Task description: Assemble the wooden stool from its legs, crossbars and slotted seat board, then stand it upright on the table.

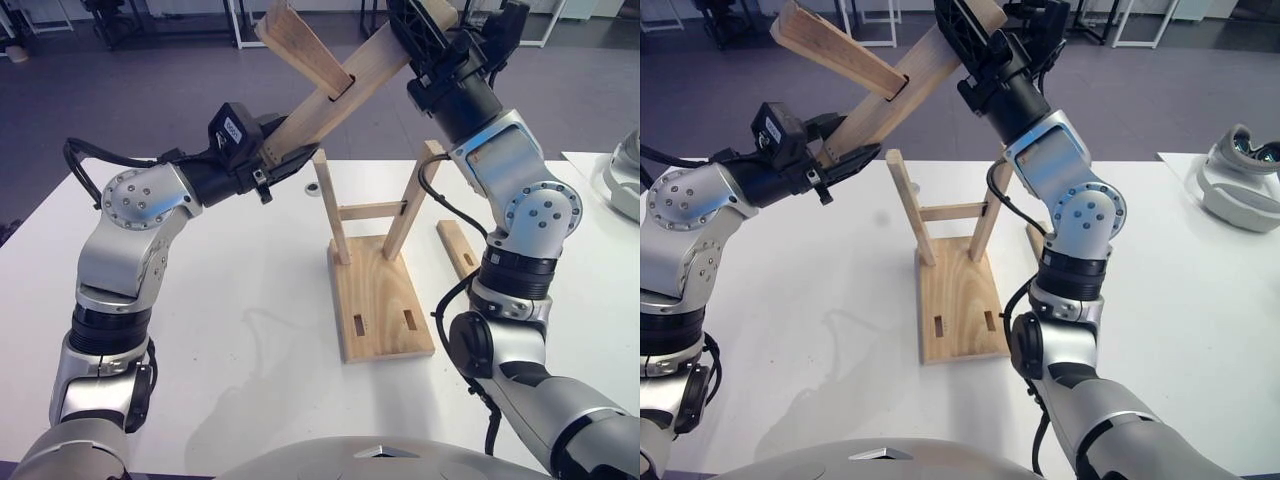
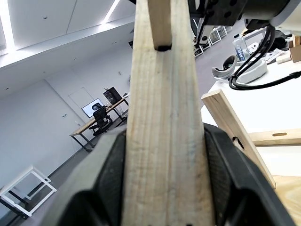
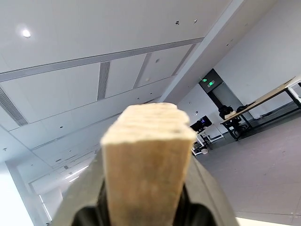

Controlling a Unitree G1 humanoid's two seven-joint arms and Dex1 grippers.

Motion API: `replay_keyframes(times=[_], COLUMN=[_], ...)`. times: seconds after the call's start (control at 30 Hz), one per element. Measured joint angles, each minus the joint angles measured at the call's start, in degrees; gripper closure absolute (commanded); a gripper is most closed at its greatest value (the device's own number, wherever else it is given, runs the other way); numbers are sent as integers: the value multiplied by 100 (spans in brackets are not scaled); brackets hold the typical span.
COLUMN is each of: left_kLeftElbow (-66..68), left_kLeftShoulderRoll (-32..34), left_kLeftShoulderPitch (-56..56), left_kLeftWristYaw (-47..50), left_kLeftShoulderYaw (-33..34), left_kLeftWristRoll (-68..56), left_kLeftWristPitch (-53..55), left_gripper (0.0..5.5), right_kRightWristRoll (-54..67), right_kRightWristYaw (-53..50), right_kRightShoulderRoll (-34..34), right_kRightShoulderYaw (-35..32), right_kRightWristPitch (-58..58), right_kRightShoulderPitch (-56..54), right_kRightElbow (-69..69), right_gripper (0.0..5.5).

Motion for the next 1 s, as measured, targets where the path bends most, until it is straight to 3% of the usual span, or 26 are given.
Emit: replay_keyframes(times=[0.1, 0.17, 0.33, 0.47, 0.63, 1.0], left_kLeftElbow=[-162, -499, -1102, -1099, -782, -721], left_kLeftShoulderRoll=[-5, -46, -416, -818, -1232, -1342], left_kLeftShoulderPitch=[85, 287, 1939, 3207, 3487, 3599], left_kLeftWristYaw=[-166, -199, 357, 1043, 1602, 1853], left_kLeftShoulderYaw=[-69, -206, -217, 23, -34, -94], left_kLeftWristRoll=[-123, -301, -520, -326, 4, 338], left_kLeftWristPitch=[28, 122, 517, 405, 275, 258], left_gripper=[269, 230, 142, 78, 76, 76], right_kRightWristRoll=[115, 193, 639, 824, 721, -460], right_kRightWristYaw=[38, -5, 9, 441, 636, 667], right_kRightShoulderRoll=[-211, -391, -926, -1459, -1788, -1946], right_kRightShoulderYaw=[-35, -231, -1355, -1704, -1690, -1262], right_kRightWristPitch=[54, 62, 48, 60, 16, -703], right_kRightShoulderPitch=[464, 1327, 4463, 5713, 6021, 6157], right_kRightElbow=[-393, -957, -2310, -2421, -2309, -2449], right_gripper=[447, 447, 447, 447, 447, 443])
